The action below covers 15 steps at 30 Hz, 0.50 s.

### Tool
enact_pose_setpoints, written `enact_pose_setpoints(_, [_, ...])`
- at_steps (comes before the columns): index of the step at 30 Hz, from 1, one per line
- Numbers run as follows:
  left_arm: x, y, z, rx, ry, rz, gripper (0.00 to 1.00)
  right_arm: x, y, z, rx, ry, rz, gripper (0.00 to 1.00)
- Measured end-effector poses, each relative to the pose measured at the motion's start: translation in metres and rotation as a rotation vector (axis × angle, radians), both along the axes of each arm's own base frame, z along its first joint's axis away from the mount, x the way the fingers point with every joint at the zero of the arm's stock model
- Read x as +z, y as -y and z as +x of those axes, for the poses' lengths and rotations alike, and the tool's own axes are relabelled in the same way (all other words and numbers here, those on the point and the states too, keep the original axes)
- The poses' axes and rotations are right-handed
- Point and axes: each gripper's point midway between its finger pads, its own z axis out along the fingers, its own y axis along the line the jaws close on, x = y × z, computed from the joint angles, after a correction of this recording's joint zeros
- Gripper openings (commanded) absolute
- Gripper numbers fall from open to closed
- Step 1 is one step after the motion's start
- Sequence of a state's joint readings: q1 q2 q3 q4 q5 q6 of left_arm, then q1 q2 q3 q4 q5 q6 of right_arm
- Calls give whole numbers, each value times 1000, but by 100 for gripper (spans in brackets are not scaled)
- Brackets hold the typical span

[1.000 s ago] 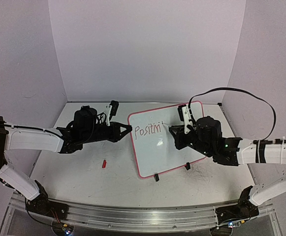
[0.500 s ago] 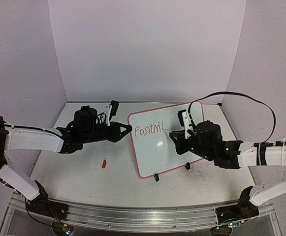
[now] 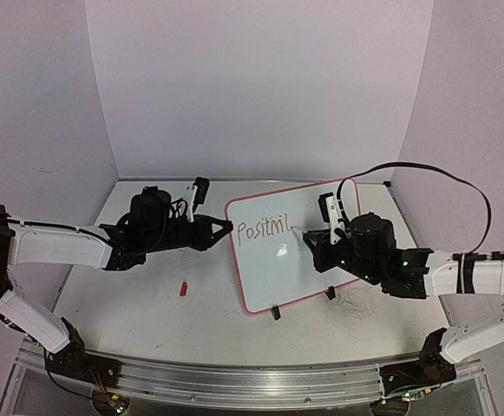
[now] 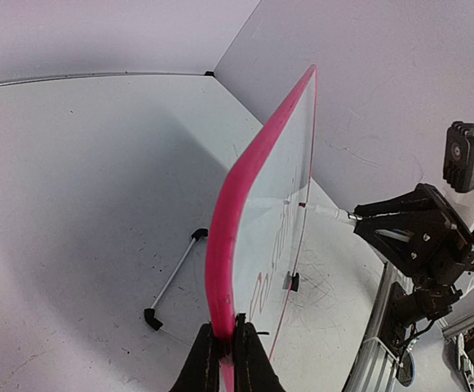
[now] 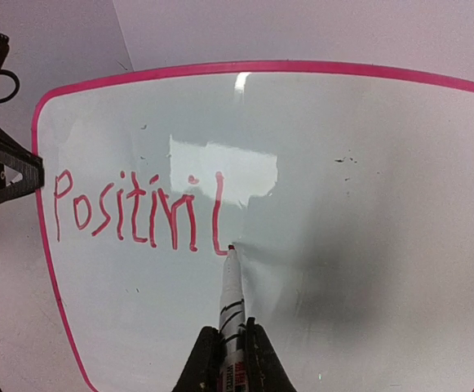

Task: Write a sentence on the whiteboard

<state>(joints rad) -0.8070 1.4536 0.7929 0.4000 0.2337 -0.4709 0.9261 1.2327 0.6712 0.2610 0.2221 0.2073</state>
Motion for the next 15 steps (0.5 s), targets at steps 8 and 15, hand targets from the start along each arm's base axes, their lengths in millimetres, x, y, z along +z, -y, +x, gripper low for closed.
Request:
enact_pose_setpoints(8, [0,0,0,0,0,0,0,12,-9,2,23,22,38,0])
enact_pose_setpoints(15, [1,-1,-1,-1,-1,2,0,8,-14,4,32,21,25,0])
